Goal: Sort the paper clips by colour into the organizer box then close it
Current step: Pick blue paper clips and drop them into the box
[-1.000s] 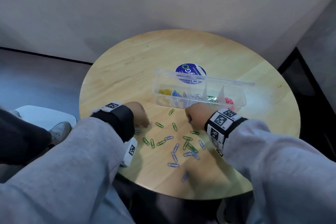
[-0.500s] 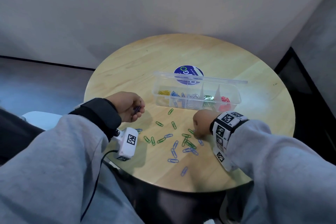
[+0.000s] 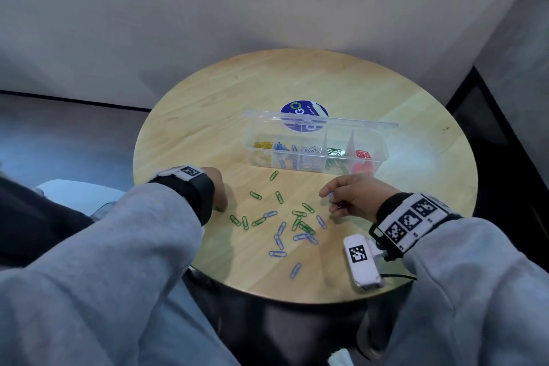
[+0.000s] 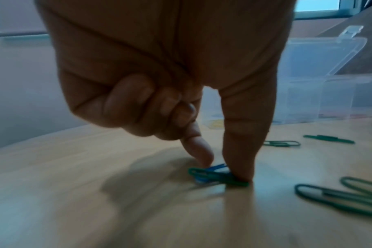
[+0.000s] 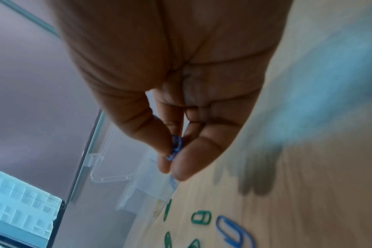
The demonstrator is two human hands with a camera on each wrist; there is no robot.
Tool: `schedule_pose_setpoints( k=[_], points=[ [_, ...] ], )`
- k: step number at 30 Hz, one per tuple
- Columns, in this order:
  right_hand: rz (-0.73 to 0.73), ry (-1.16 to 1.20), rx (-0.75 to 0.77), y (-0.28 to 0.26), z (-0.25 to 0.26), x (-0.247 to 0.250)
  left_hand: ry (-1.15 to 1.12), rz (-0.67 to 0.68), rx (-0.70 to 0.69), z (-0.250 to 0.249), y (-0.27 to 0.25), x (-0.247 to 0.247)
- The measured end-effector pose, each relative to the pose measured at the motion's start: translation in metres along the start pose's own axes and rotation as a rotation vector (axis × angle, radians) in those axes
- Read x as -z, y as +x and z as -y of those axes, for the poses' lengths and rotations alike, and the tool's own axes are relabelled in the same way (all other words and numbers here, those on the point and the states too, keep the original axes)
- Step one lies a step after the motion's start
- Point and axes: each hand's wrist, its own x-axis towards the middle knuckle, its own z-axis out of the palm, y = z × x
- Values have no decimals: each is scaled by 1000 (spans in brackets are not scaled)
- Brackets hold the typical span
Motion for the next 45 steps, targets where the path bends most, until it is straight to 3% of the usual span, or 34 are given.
schedule_pose_setpoints(
  k=[9, 11, 14, 17, 20, 25, 28, 31, 33, 36, 38, 45],
  points=[
    [9, -53, -92, 1, -2, -3, 7, -32, -17, -10, -9, -1],
    [-1, -58, -107, 0, -1, -3, -172, -18, -42, -10, -11, 0],
    [4, -52, -113, -3, 3, -3, -667, 117, -111, -12, -14, 5],
    [-3, -258, -92, -5, 3, -2, -1070, 161, -130, -15, -26, 12],
    [-7, -513, -87, -7, 1, -1, -1324, 184, -194, -16, -36, 19],
    [-8, -556, -81, -10, 1, -2, -1497, 228, -257, -17, -44, 26],
    [-34, -625, -64, -13, 0, -3, -1451, 225, -249, -21, -47, 25],
    [-51, -694, -56, -15, -1, -7, -1260, 162, -239, -31, -48, 21],
    [-83, -799, -52, -16, -2, -10, -959, 69, -300, -37, -47, 16],
    [-92, -944, -28, -14, -1, -14, -403, -175, -335, -41, -43, 1],
    [-94, -1020, -13, -13, 1, -15, -194, -244, -331, -43, -41, -8],
    [-100, -1190, 29, -13, 4, -21, -59, -243, -372, -53, -34, -23]
  ],
)
